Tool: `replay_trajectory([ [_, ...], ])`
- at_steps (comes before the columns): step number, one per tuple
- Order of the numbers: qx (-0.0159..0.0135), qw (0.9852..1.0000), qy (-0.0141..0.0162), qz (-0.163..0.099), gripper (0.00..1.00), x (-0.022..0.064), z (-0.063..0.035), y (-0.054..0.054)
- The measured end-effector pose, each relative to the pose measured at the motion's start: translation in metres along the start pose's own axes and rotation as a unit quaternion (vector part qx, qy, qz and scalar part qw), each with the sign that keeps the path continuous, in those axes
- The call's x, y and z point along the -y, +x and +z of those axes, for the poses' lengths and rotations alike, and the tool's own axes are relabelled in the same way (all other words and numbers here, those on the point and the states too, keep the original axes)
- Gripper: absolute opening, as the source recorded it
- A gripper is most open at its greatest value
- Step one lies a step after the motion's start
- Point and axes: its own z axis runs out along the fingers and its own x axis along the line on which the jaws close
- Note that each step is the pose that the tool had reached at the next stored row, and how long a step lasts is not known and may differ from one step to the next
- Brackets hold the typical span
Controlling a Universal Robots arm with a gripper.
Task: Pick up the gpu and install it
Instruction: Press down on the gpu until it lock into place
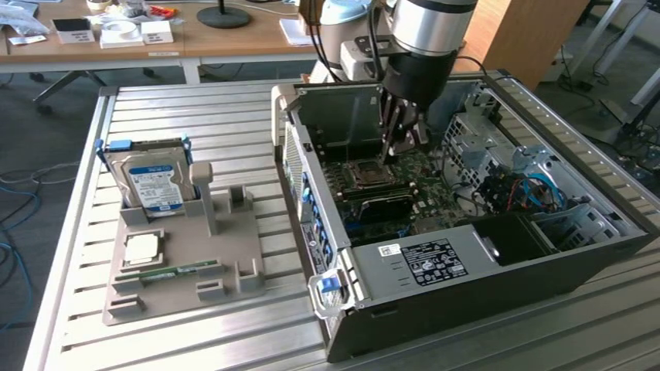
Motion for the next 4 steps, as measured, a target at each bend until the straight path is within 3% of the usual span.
replay_trajectory([
  [4, -0.0001, 1.0, 0.0, 0.0, 0.11, 0.0, -0.0001, 0.0],
])
